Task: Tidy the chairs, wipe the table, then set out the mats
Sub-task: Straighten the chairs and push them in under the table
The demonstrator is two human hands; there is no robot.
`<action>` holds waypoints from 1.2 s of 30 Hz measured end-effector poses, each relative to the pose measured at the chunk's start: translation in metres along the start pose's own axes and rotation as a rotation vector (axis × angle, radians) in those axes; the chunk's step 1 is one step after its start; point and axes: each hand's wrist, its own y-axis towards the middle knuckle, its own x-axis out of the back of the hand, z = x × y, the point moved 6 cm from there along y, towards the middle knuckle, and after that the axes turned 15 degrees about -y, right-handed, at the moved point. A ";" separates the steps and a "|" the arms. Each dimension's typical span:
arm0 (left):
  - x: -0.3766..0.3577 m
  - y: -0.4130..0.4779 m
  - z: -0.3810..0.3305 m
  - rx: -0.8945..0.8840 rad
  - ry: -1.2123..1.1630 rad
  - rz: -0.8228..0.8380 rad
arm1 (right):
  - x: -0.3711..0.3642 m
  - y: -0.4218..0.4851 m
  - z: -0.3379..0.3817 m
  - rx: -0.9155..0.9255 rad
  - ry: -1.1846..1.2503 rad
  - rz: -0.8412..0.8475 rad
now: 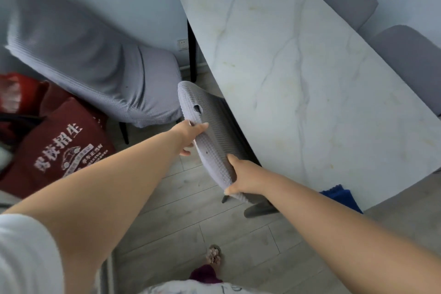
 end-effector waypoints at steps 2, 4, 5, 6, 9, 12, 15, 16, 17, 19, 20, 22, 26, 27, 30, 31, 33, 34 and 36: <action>0.014 -0.014 -0.012 -0.036 0.104 -0.001 | 0.026 -0.001 0.015 0.040 0.008 -0.056; 0.031 -0.023 -0.025 -0.076 0.135 -0.023 | 0.054 0.003 0.030 0.066 0.030 -0.123; 0.041 -0.029 -0.031 -0.088 0.107 -0.055 | 0.066 0.005 0.037 0.078 0.041 -0.148; 0.055 -0.035 -0.036 -0.092 0.074 -0.088 | 0.078 0.008 0.048 0.098 0.045 -0.172; 0.088 -0.048 -0.045 -0.085 0.066 -0.111 | 0.106 0.016 0.077 0.152 0.026 -0.242; 0.134 -0.053 -0.054 -0.148 0.005 -0.186 | 0.127 0.031 0.110 0.192 0.019 -0.260; 0.188 -0.050 -0.069 -0.191 -0.056 -0.254 | 0.145 0.062 0.145 0.214 0.002 -0.250; 0.204 -0.045 -0.071 -0.181 -0.094 -0.262 | 0.149 0.070 0.152 0.215 -0.005 -0.245; 0.223 -0.041 -0.077 -0.170 -0.132 -0.279 | 0.155 0.083 0.164 0.217 -0.016 -0.239; 0.258 -0.028 -0.086 -0.160 -0.187 -0.304 | 0.166 0.106 0.182 0.229 -0.041 -0.230; 0.283 -0.013 -0.095 -0.169 -0.192 -0.319 | 0.176 0.124 0.197 0.241 -0.049 -0.221; 0.324 0.014 -0.116 -0.209 -0.213 -0.344 | 0.194 0.159 0.223 0.253 -0.060 -0.209; 0.415 0.077 -0.172 -0.268 -0.274 -0.379 | 0.243 0.242 0.284 0.250 -0.041 -0.181; 0.438 0.089 -0.187 -0.302 -0.246 -0.401 | 0.254 0.261 0.299 0.250 -0.022 -0.161; 0.503 0.124 -0.224 -0.342 -0.118 -0.510 | 0.277 0.310 0.339 0.243 0.010 -0.114; 0.522 0.133 -0.236 -0.348 -0.080 -0.543 | 0.283 0.326 0.353 0.246 0.023 -0.091; 0.559 0.161 -0.255 -0.348 -0.027 -0.584 | 0.291 0.364 0.380 0.239 0.036 -0.053; 0.566 0.169 -0.258 -0.347 -0.029 -0.583 | 0.293 0.369 0.389 0.249 0.034 -0.044; 0.589 0.201 -0.264 -0.294 -0.032 -0.583 | 0.294 0.400 0.410 0.252 0.034 -0.003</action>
